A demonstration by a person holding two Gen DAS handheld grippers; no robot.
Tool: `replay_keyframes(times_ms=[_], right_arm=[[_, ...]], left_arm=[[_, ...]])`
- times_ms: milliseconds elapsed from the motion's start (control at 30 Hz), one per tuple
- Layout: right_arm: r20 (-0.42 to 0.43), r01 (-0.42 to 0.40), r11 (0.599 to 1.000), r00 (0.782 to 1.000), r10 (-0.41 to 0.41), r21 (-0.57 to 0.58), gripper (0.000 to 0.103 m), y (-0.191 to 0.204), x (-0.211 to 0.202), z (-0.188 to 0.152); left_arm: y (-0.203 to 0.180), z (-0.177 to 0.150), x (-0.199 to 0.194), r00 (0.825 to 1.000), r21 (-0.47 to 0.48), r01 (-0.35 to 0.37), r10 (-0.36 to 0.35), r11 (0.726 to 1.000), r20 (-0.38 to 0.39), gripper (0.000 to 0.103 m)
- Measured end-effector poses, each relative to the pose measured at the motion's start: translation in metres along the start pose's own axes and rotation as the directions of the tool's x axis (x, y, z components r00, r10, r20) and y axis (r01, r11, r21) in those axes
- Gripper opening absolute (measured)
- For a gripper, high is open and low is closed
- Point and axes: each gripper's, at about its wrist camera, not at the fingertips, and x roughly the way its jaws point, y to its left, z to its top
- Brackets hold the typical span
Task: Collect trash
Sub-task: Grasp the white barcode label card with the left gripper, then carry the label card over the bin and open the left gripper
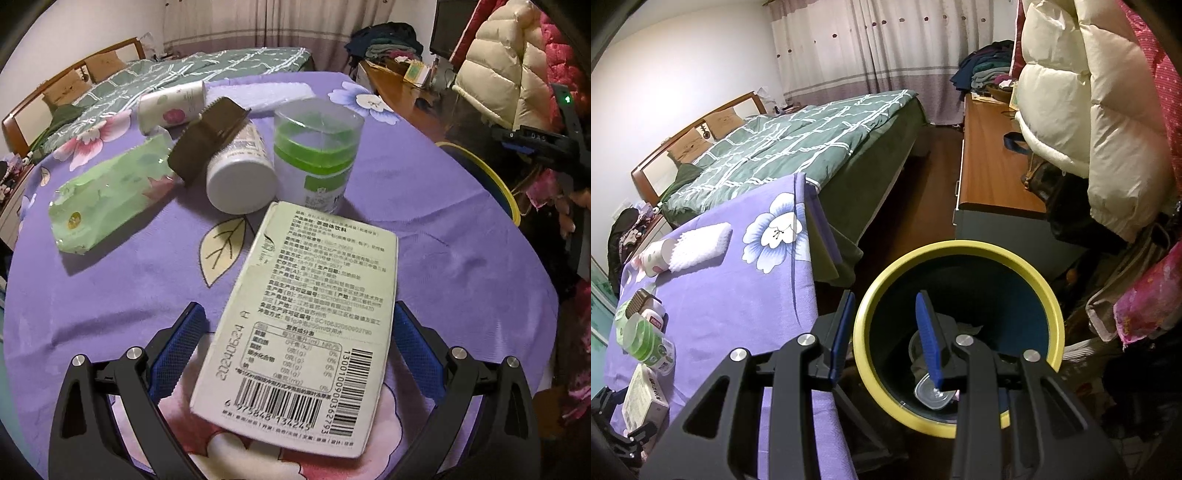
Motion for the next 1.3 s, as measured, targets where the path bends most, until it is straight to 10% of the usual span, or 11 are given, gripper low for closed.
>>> replay_keyframes(times_ms=[233,700,1300], right_arm=[[-0.003,-0.004,1.000,1.000,0.004,0.007,0.033,-0.001,0.001,-0.003],[0.012,-0.016,0.998,1.000,0.015,0.055,0.033,-0.027,-0.012,-0.018],[0.055,0.042,0.994,0.997,-0.048,0.099,0.040,-0.098,-0.041,-0.036]], left_arm=[[0.000,0.002,-0.002,1.000,-0.010,0.007,-0.007,1.000,0.007,0.072],[-0.057,0.021,-0.030,0.996,0.060,0.070,-0.073,0.996,0.056,0.071],[-0.223,0.141,0.026,0.974,0.253,0.197,-0.219,0.947,0.061,0.072]])
